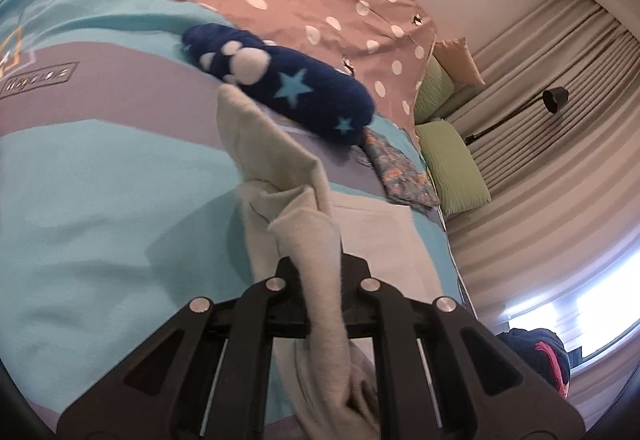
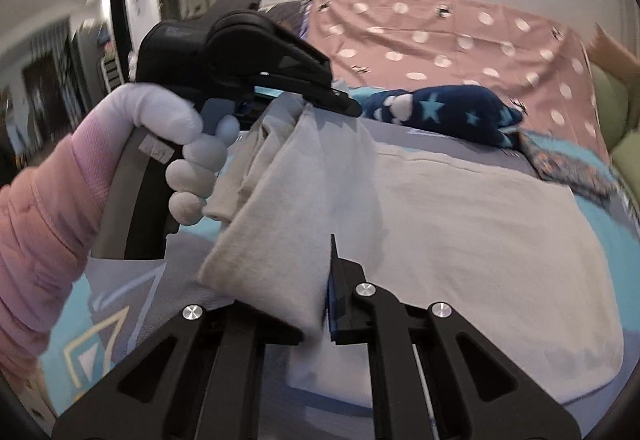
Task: Fold small clothes
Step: 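Lift the shirt with both grippers and carry it toward the navy star pillow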
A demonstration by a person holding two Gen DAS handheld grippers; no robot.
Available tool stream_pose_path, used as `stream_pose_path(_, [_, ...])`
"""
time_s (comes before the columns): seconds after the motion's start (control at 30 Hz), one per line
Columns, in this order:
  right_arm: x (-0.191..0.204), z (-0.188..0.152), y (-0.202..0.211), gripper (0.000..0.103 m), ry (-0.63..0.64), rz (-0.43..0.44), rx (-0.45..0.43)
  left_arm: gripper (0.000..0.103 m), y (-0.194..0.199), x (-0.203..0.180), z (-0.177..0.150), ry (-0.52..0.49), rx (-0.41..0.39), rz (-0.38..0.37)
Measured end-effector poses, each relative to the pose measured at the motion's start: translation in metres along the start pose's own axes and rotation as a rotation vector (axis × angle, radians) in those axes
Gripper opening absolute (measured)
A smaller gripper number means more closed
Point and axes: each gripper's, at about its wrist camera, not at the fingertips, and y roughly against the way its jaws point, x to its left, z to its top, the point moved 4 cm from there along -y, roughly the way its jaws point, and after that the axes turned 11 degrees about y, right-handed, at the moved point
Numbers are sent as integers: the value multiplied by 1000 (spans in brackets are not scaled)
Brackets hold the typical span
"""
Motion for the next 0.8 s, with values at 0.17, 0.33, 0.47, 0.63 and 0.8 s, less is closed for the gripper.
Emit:
stream_pose_path(0.17, [-37, -10, 24, 8, -95, 22, -41, 7, -25, -44, -9, -34, 13, 30])
stream_pose_path(0.33, [-65, -21, 45, 8, -156, 24, -75, 7, -49, -83, -20, -56, 25, 52])
stream_pose_path(0.47, [-96, -33, 63, 8, -226, 27, -100, 7, -69, -117, -32, -89, 32, 69])
stream_pose_path(0.63, [-132, -56, 80, 8, -320, 30, -106, 7, -105, -152, -49, -132, 58, 112])
stream_pose_path(0.8, [-162, -84, 89, 8, -406, 29, -102, 7, -156, -179, -74, -194, 119, 181])
